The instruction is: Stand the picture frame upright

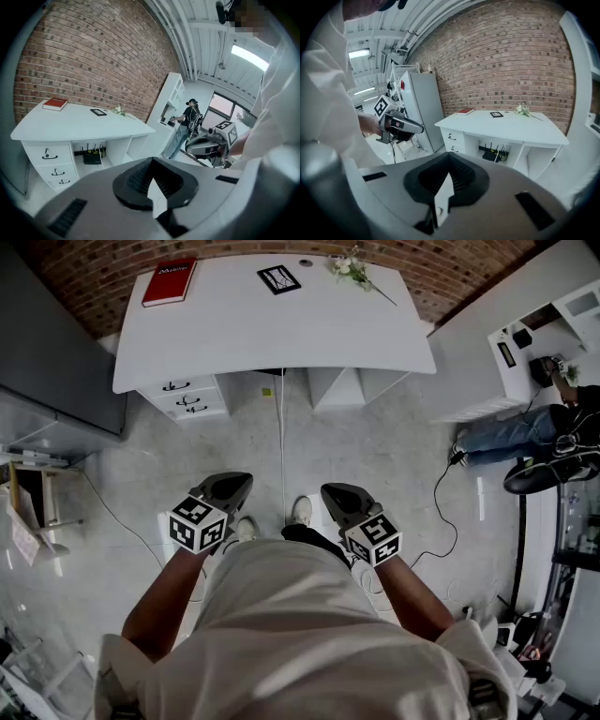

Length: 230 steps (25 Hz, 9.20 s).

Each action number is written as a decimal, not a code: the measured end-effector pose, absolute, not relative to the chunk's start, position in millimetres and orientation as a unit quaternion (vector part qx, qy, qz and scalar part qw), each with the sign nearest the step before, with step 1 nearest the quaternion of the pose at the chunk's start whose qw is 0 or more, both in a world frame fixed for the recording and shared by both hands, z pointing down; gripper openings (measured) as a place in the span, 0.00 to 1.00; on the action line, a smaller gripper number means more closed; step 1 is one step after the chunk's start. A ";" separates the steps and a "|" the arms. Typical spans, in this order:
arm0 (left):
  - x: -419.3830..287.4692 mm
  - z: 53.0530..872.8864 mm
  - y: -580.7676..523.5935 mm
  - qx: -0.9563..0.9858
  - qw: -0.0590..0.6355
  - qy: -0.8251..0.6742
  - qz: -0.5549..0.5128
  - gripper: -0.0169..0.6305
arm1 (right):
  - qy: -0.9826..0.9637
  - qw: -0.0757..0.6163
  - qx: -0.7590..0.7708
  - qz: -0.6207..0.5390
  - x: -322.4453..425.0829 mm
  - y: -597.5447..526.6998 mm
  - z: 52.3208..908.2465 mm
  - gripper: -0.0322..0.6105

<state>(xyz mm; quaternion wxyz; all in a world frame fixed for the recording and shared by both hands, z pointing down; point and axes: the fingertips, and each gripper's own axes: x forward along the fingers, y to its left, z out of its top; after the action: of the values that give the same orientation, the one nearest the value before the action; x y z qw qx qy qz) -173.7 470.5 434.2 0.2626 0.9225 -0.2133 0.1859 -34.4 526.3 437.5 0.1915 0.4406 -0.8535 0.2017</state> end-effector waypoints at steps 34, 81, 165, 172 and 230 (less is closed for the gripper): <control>-38.2 430.2 213.5 0.914 0.261 -0.254 0.179 0.11 | -0.849 0.178 0.446 0.220 126.6 257.7 447.1 0.09; -3.9 575.9 -216.1 0.808 0.431 -0.357 0.184 0.20 | -0.860 0.284 0.263 0.332 116.7 -246.9 585.6 0.15; 5.2 534.0 -335.2 0.869 0.235 -0.354 0.254 0.09 | -0.906 0.248 0.317 0.131 103.9 -329.5 534.5 0.09; 6.2 535.0 -339.2 0.871 0.190 -0.361 0.273 0.08 | -0.903 0.261 0.331 0.079 104.2 -332.5 539.2 0.09; 0.4 559.1 -326.9 0.872 0.170 -0.367 0.275 0.10 | -0.897 0.286 0.335 -0.019 100.9 -314.3 556.8 0.08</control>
<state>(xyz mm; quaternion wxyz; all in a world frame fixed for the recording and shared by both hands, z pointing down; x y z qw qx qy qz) 0.4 -326.9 559.1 0.1700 0.8721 -0.3672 0.2750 100.9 -314.3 556.8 0.2864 0.3355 -0.8973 -0.0190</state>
